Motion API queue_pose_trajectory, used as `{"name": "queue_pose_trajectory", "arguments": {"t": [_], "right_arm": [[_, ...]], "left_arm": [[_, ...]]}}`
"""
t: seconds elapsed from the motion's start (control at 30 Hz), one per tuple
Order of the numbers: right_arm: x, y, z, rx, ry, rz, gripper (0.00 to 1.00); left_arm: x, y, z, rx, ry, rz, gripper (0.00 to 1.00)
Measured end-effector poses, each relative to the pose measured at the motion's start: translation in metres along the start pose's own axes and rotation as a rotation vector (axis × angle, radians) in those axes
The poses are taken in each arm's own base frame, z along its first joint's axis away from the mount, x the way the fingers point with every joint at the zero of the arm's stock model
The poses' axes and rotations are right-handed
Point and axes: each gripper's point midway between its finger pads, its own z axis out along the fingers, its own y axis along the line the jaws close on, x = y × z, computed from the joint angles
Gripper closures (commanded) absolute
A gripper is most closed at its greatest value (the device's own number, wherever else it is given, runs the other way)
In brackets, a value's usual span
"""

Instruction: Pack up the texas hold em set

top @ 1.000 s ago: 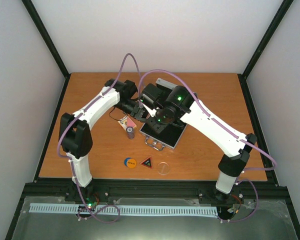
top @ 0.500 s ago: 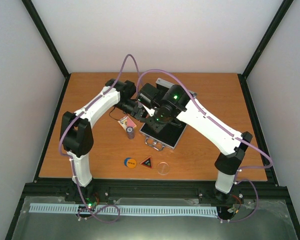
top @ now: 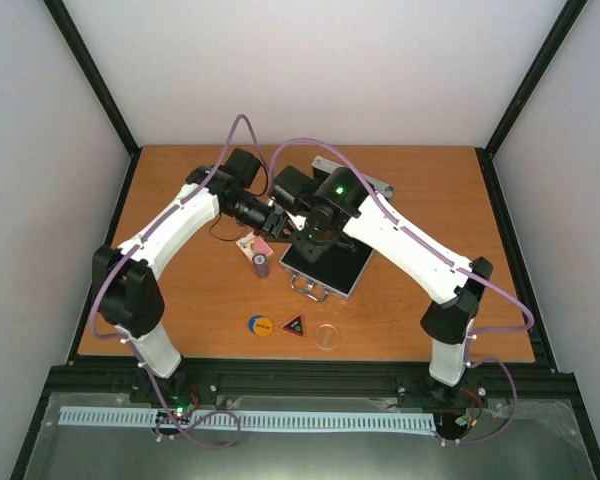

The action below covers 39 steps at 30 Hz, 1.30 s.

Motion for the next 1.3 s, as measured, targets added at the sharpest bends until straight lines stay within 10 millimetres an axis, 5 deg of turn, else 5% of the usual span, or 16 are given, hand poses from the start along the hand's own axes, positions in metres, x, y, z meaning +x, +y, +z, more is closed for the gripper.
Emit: {"name": "queue_pose_trajectory", "arguments": {"t": [0.3,0.73,1.03,1.3], "right_arm": [[-0.01,-0.02,0.002,0.055,-0.035,0.038,0.97],[-0.005,-0.022,0.005,0.059,-0.045,0.052,0.97],[-0.004,-0.019,-0.009,0.022,-0.092,0.052,0.97],[-0.007,-0.016,-0.015,0.0,-0.112,0.037,0.97]], "left_arm": [[-0.022,0.006,-0.006,-0.093,-0.1,-0.021,0.35],[-0.021,0.009,-0.002,-0.075,-0.113,-0.044,0.33],[-0.019,-0.007,-0.001,0.01,-0.096,-0.018,0.29],[-0.019,-0.018,-0.004,0.041,-0.093,0.002,0.39]]}}
